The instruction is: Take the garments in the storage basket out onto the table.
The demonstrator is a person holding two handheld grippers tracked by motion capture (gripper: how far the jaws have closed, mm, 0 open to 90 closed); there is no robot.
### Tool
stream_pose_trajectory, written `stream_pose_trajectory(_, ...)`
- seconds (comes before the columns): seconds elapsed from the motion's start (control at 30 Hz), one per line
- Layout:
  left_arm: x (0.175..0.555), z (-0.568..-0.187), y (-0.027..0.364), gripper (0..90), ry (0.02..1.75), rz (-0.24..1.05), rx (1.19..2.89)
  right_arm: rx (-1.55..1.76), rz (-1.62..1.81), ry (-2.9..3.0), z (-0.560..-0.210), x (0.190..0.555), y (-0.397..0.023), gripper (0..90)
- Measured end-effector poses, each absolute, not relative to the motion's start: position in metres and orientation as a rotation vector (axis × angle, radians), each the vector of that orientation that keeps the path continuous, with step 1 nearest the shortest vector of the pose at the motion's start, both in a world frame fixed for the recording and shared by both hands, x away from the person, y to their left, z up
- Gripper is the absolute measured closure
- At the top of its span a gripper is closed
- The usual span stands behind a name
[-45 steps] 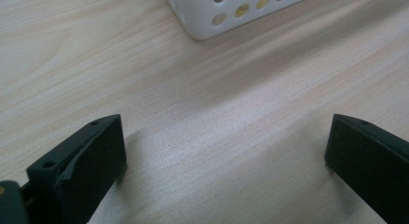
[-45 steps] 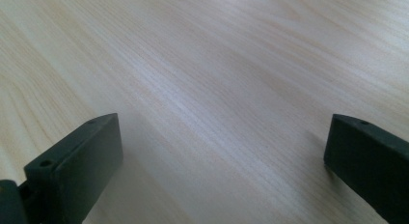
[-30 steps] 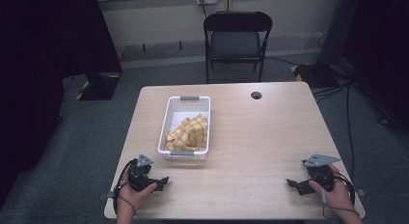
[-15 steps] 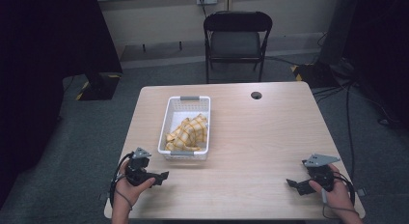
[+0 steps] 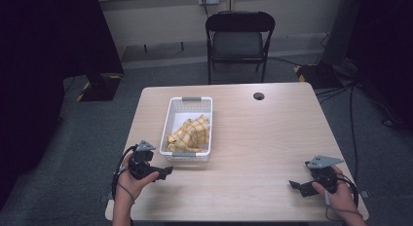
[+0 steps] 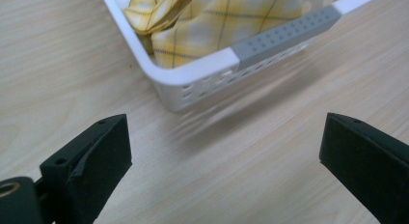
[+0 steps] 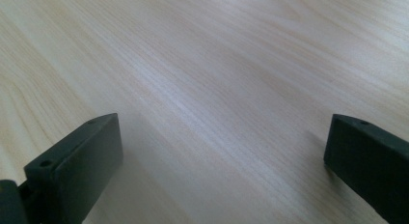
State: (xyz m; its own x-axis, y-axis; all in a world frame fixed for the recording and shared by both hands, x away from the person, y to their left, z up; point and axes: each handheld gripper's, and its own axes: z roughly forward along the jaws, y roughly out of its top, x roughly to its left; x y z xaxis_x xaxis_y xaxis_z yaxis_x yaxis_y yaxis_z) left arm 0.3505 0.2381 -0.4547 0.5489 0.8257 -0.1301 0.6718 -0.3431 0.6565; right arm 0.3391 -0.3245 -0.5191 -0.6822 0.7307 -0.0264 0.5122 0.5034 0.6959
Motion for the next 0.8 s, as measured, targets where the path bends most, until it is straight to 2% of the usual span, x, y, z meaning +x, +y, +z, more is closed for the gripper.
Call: stream_pose_trajectory(0.8, 0.379, -0.428, 0.210, 3.6, 1.122, 0.300, 2.133, 1.041, 0.970, 2.433, -0.519, 0.339, -0.325, 0.0)
